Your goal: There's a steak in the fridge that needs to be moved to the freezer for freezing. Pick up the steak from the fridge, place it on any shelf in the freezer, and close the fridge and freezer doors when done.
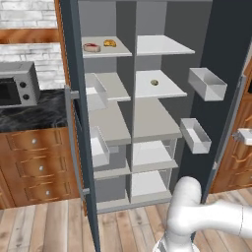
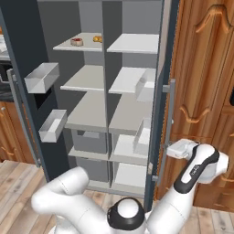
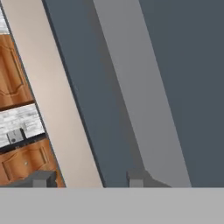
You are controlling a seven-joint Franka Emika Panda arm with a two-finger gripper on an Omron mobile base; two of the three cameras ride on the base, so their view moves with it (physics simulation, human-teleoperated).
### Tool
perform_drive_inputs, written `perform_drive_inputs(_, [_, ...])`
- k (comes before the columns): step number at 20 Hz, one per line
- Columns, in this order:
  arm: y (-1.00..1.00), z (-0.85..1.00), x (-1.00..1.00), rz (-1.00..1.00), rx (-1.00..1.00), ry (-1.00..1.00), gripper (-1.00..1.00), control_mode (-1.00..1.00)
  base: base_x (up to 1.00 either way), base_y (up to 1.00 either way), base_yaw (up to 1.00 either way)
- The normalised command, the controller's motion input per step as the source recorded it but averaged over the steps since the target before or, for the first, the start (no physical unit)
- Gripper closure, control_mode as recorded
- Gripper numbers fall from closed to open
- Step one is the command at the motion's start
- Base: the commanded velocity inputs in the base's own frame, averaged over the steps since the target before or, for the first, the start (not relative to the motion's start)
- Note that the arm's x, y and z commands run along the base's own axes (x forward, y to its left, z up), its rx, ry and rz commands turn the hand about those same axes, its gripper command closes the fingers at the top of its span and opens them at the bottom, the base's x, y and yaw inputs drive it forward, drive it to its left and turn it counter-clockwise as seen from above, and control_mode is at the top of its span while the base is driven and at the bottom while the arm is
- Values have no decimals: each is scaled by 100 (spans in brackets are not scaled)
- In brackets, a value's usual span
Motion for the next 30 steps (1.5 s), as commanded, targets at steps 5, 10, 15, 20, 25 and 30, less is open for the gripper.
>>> perform_drive_inputs(5, [15,-33,24,0,0,-2,-100,-100,0,0,0])
perform_drive_inputs(10, [97,-54,1,0,2,-14,-100,-100,0,0,0])
perform_drive_inputs(15, [100,-56,38,0,7,-5,-100,-100,0,0,0])
perform_drive_inputs(20, [100,-52,78,0,11,-3,-100,-100,0,0,0])
perform_drive_inputs(25, [100,-40,94,-2,11,-6,-100,-100,0,0,0])
perform_drive_inputs(30, [100,-34,100,-6,11,-5,-100,-100,0,0,0])
